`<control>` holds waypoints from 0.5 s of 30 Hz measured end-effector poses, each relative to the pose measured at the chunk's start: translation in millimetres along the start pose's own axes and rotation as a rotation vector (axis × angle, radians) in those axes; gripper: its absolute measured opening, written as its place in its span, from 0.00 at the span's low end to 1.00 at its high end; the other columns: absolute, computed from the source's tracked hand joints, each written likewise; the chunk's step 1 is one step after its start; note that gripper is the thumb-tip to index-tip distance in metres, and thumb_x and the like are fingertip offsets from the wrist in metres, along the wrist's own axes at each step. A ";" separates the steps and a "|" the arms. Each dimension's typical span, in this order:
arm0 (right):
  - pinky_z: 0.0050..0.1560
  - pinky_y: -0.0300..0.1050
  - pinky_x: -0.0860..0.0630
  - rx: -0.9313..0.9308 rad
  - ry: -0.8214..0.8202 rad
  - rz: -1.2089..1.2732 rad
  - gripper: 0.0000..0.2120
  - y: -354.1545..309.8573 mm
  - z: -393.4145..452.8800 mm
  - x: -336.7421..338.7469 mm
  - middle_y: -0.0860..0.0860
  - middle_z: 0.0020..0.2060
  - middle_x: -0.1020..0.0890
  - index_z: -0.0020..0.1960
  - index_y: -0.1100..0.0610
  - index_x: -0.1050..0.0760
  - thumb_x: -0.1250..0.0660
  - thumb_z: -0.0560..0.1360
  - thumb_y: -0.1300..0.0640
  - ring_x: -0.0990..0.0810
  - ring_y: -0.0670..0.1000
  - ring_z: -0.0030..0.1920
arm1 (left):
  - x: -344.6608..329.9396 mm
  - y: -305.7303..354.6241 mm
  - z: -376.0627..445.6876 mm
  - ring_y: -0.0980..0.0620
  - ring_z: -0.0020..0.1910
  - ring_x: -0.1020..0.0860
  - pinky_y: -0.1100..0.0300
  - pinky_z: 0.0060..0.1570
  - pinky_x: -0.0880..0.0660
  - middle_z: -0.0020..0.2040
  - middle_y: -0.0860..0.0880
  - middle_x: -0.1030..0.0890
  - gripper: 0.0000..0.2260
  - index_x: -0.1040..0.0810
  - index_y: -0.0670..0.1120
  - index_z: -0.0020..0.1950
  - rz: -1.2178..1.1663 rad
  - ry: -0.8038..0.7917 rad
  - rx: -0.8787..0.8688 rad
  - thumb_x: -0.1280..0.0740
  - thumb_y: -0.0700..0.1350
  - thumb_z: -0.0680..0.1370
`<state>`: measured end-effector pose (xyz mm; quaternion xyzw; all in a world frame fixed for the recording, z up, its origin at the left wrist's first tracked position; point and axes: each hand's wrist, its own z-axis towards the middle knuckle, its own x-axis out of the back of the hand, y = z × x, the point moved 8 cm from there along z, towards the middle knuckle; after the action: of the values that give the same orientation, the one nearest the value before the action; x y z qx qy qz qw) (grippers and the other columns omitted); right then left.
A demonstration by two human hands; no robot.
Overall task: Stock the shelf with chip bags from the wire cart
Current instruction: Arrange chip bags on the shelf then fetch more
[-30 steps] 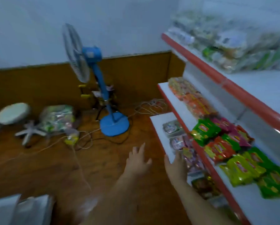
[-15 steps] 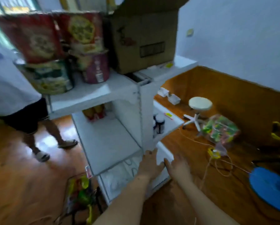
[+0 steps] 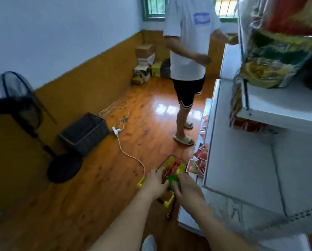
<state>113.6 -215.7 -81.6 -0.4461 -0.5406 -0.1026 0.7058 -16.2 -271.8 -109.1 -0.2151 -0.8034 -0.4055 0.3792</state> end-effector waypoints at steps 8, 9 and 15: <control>0.63 0.46 0.28 -0.386 -0.223 0.074 0.26 52.8 83.9 -145.7 0.51 0.71 0.33 0.76 0.54 0.40 0.41 0.79 0.51 0.32 0.52 0.69 | -31.2 -115.7 94.6 0.47 0.73 0.34 0.54 0.69 0.33 0.74 0.46 0.36 0.28 0.40 0.49 0.78 -0.059 -0.109 0.119 0.37 0.53 0.80; 0.63 0.47 0.27 -0.425 -0.213 0.086 0.26 65.1 97.5 -158.5 0.51 0.70 0.32 0.75 0.54 0.40 0.41 0.79 0.52 0.31 0.52 0.68 | -39.5 -123.2 113.9 0.48 0.72 0.33 0.54 0.69 0.32 0.73 0.47 0.35 0.28 0.40 0.49 0.78 -0.058 -0.134 0.121 0.37 0.53 0.80; 0.61 0.47 0.25 -0.617 -0.133 0.140 0.26 153.5 184.6 -237.8 0.53 0.68 0.31 0.75 0.56 0.40 0.39 0.78 0.53 0.28 0.53 0.65 | -110.8 -158.1 242.3 0.49 0.68 0.29 0.56 0.65 0.29 0.72 0.47 0.33 0.27 0.40 0.48 0.77 -0.063 -0.250 0.129 0.37 0.52 0.80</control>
<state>-7.9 -70.2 -361.3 -0.6808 -0.4971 -0.1834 0.5058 -156.2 -170.1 -366.0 -0.2135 -0.8751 -0.3349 0.2764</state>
